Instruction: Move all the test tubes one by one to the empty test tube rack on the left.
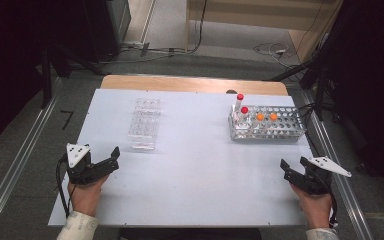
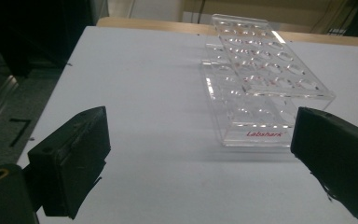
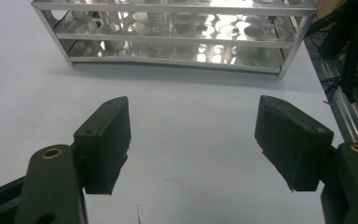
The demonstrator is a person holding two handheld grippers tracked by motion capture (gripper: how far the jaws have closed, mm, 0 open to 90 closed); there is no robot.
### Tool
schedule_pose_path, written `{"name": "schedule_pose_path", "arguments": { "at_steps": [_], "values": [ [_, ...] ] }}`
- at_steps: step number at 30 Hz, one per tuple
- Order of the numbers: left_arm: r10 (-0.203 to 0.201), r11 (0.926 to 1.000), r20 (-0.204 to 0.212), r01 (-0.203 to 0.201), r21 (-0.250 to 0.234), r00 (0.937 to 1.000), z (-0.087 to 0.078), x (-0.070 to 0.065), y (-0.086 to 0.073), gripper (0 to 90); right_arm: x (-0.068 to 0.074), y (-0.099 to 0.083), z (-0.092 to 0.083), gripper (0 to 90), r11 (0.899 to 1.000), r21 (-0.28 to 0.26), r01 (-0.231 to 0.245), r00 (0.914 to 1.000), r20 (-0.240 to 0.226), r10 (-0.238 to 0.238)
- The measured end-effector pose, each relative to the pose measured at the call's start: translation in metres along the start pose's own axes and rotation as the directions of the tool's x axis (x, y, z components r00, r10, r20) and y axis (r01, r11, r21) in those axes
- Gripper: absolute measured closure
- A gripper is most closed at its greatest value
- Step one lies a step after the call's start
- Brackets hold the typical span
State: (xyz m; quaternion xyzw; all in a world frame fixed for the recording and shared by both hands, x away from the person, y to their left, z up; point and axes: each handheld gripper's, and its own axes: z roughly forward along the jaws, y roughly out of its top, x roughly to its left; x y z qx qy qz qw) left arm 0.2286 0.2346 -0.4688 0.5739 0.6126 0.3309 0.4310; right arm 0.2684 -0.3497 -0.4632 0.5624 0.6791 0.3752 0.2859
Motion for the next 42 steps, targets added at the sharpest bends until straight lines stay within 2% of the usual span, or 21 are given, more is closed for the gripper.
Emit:
{"name": "schedule_pose_path", "arguments": {
  "at_steps": [3,4,6,9,11,16,21,22,26,32,38,42],
  "values": [
    [0.010,0.9999,0.001,-0.010,0.012,1.0000,0.003,-0.001,-0.001,5.0,0.002,0.004,0.005,27.1,1.000,0.008,0.019,0.9998,0.002,-0.019],
    [0.022,0.9997,-0.005,-0.022,0.011,0.9998,0.001,-0.002,-0.001,4.9,0.003,0.005,0.004,27.7,1.000,0.002,0.022,0.9998,-0.002,-0.022],
    [0.021,0.9998,-0.001,-0.021,-0.004,0.9998,-0.002,-0.002,0.000,4.9,0.005,0.008,0.003,28.5,0.999,-0.013,0.030,0.9995,-0.004,-0.030],
    [0.027,0.9996,0.005,-0.026,-0.005,0.9996,-0.002,-0.003,0.000,5.0,0.006,0.011,0.005,28.7,0.999,-0.018,0.031,0.9995,-0.004,-0.031],
    [0.030,0.9995,0.006,-0.030,0.011,0.9995,0.000,-0.003,-0.001,4.9,0.005,0.012,0.007,29.3,0.999,-0.017,0.028,0.9996,-0.003,-0.029],
    [0.035,0.9994,0.002,-0.035,-0.006,0.9994,-0.003,-0.006,0.000,5.0,0.005,0.023,0.017,30.8,1.000,-0.027,0.016,0.9997,-0.018,-0.016],
    [0.047,0.9988,-0.001,-0.047,0.013,0.9989,0.000,-0.007,-0.002,4.9,0.011,0.031,0.026,31.2,0.999,-0.026,0.033,0.9991,-0.027,-0.034],
    [0.048,0.9988,0.002,-0.048,0.012,0.9988,0.000,-0.007,-0.002,5.0,0.012,0.034,0.030,32.6,0.999,-0.021,0.046,0.9985,-0.026,-0.047],
    [0.050,0.9987,0.001,-0.050,0.004,0.9987,-0.003,-0.008,-0.002,5.0,0.014,0.043,0.038,35.3,0.999,-0.034,0.038,0.9982,-0.046,-0.040],
    [0.049,0.9988,0.000,-0.049,0.008,0.9988,-0.001,-0.008,-0.002,5.0,0.022,0.055,0.053,39.2,0.998,-0.036,0.059,0.9973,-0.042,-0.061],
    [0.045,0.9989,0.004,-0.045,0.012,0.9990,0.000,-0.007,-0.002,5.0,0.022,0.063,0.064,46.1,0.998,-0.045,0.039,0.9981,-0.046,-0.041],
    [0.045,0.9989,-0.002,-0.045,0.015,0.9990,0.000,-0.007,-0.002,5.0,0.025,0.068,0.073,50.9,0.998,-0.044,0.048,0.9981,-0.036,-0.049]
  ]
}}
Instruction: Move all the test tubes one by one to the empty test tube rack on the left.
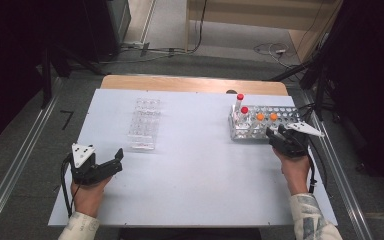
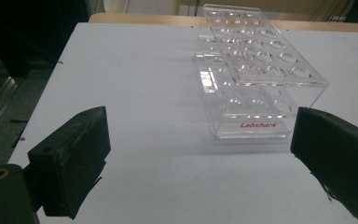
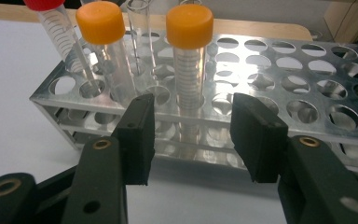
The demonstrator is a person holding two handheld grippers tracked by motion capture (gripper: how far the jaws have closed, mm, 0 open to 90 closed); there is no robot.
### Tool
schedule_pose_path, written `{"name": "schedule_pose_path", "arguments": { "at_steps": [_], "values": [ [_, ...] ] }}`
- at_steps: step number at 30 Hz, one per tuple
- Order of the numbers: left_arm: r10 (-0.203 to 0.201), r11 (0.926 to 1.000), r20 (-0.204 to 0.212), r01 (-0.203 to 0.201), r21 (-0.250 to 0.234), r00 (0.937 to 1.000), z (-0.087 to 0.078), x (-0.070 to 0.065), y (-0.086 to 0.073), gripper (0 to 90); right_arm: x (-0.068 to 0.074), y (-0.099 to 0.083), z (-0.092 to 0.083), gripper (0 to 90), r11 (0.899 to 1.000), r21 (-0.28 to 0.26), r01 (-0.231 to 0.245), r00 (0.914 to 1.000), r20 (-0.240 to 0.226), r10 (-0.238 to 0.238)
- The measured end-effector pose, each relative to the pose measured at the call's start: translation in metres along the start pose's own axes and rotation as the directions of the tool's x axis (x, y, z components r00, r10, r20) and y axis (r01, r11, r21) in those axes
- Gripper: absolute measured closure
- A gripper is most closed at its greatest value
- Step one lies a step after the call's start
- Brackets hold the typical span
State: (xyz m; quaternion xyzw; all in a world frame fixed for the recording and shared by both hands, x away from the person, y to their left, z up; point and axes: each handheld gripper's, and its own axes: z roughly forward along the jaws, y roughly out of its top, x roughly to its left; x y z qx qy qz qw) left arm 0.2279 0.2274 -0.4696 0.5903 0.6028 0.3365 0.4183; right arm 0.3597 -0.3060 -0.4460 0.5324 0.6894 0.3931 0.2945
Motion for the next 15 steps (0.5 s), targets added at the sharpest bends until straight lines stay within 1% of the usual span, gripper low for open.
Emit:
{"name": "schedule_pose_path", "arguments": {
  "at_steps": [3,6,8,11,14,15],
  "values": [
    [-0.002,1.0000,-0.002,0.002,-0.008,1.0000,-0.001,-0.001,0.000,5.0,0.002,0.004,0.004,55.0,1.000,-0.011,0.005,0.9999,0.010,-0.005],
    [0.007,1.0000,0.004,-0.007,-0.001,1.0000,0.000,-0.001,0.000,5.0,0.002,0.008,0.007,58.5,1.000,-0.022,0.006,0.9999,0.014,-0.006],
    [0.006,1.0000,0.002,-0.006,0.001,1.0000,0.000,-0.002,0.000,5.0,0.002,0.009,0.009,60.1,1.000,-0.021,0.001,0.9999,0.016,-0.001],
    [0.006,0.9999,0.001,-0.006,-0.009,1.0000,-0.002,-0.001,0.000,5.0,0.004,0.009,0.012,62.2,1.000,-0.018,0.011,0.9998,0.017,-0.010],
    [0.004,1.0000,0.002,-0.004,-0.003,1.0000,-0.001,-0.001,0.000,5.0,0.005,0.010,0.013,63.1,0.999,-0.022,0.023,0.9995,0.024,-0.022],
    [0.007,1.0000,0.002,-0.007,0.001,1.0000,-0.001,-0.001,0.000,5.0,0.005,0.011,0.013,63.8,0.999,-0.027,0.019,0.9995,0.027,-0.018]
  ]
}}
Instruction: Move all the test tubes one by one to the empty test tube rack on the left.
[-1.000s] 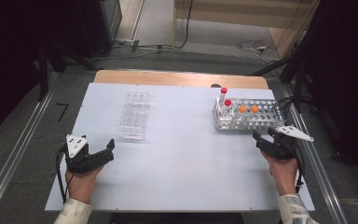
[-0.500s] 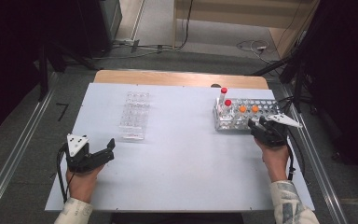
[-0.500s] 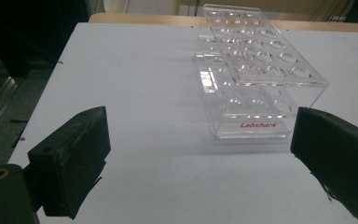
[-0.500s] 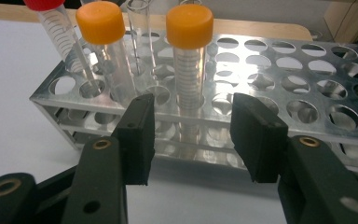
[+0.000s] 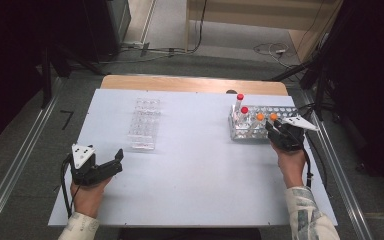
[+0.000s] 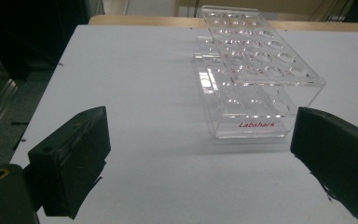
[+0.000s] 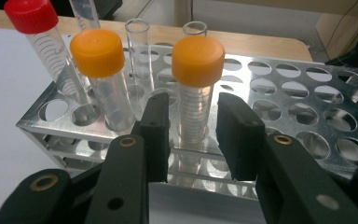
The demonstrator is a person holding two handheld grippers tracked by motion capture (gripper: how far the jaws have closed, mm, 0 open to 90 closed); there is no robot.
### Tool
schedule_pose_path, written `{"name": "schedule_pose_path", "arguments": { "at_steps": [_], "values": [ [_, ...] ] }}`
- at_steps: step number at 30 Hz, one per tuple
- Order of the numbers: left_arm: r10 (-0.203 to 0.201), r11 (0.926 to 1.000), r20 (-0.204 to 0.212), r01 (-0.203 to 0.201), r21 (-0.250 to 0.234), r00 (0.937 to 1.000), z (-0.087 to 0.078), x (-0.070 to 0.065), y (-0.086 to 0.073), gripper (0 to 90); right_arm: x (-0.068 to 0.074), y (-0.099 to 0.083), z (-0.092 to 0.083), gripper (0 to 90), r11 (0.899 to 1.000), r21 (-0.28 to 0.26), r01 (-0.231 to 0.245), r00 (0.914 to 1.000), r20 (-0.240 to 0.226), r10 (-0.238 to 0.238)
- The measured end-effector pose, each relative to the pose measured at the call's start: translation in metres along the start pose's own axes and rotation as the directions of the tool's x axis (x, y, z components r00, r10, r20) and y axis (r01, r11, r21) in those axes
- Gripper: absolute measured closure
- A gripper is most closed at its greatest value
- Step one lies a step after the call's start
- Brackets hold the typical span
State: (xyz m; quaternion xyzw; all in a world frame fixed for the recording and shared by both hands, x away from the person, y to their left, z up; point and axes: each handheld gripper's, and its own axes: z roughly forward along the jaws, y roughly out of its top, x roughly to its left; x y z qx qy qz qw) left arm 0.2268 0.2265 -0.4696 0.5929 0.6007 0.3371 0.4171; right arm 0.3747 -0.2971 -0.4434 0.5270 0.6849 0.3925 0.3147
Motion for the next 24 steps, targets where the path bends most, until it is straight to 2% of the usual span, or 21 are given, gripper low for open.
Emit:
{"name": "schedule_pose_path", "arguments": {
  "at_steps": [15,19,24],
  "values": [
    [0.000,1.0000,0.006,0.000,-0.001,1.0000,0.000,-0.001,0.000,5.0,0.000,0.000,0.012,71.2,1.000,0.019,0.014,0.9998,0.011,-0.014],
    [0.002,1.0000,0.003,-0.002,0.004,1.0000,0.000,-0.002,-0.001,5.1,0.000,0.001,0.011,71.6,1.000,0.010,0.014,0.9998,0.011,-0.014],
    [0.001,1.0000,0.003,-0.001,0.008,1.0000,0.001,-0.001,-0.001,5.0,-0.002,0.008,0.003,71.9,1.000,-0.027,0.008,0.9999,0.006,-0.008]
  ]
}}
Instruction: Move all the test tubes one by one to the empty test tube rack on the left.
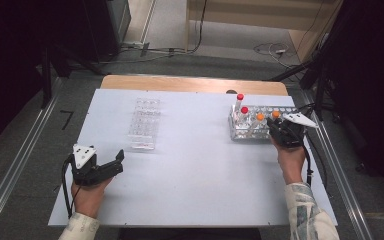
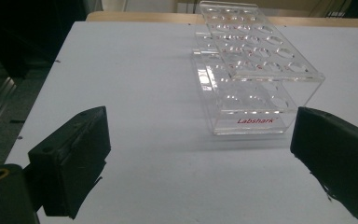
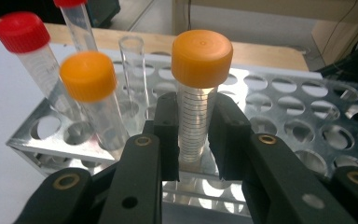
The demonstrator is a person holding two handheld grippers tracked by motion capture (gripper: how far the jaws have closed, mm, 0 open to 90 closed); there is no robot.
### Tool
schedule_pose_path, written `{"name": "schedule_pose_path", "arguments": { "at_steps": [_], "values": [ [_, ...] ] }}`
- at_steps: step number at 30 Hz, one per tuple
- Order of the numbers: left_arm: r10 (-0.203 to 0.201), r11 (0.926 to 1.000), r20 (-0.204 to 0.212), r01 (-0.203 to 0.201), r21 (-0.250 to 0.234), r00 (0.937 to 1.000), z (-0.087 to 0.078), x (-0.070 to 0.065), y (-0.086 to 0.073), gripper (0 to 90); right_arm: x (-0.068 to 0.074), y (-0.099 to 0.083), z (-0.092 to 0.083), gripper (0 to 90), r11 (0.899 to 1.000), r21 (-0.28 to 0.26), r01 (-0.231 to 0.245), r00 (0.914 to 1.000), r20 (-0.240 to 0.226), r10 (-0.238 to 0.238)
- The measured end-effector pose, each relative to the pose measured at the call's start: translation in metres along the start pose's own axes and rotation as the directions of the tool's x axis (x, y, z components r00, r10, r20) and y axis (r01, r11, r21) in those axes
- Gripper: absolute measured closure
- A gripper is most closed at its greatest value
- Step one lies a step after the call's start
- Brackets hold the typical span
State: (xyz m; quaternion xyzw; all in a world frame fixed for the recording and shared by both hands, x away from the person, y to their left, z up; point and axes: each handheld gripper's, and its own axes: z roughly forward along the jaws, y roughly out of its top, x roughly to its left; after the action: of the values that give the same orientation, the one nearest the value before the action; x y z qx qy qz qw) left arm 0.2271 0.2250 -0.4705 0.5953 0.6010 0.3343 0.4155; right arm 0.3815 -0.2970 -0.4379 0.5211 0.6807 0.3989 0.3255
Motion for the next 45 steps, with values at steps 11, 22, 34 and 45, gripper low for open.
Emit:
{"name": "schedule_pose_path", "arguments": {
  "at_steps": [11,22,34,45],
  "values": [
    [0.005,1.0000,0.007,-0.005,0.003,1.0000,0.001,-0.001,0.000,5.1,0.000,0.021,-0.031,72.1,0.994,-0.106,-0.013,0.9998,-0.017,0.011],
    [0.004,1.0000,0.015,-0.004,-0.008,0.9999,-0.001,-0.002,0.001,5.5,0.006,0.011,-0.060,72.0,0.995,-0.095,0.036,0.9978,-0.052,-0.042],
    [0.030,0.9995,0.031,-0.030,0.000,0.9991,0.001,-0.013,0.002,6.7,0.020,-0.010,-0.069,72.0,0.996,-0.048,0.070,0.9921,-0.101,-0.074],
    [0.045,0.9990,0.065,-0.045,0.000,0.9969,-0.001,-0.028,0.005,7.9,0.059,-0.016,-0.063,72.0,0.992,-0.029,0.126,0.9733,-0.190,-0.129]
  ]
}}
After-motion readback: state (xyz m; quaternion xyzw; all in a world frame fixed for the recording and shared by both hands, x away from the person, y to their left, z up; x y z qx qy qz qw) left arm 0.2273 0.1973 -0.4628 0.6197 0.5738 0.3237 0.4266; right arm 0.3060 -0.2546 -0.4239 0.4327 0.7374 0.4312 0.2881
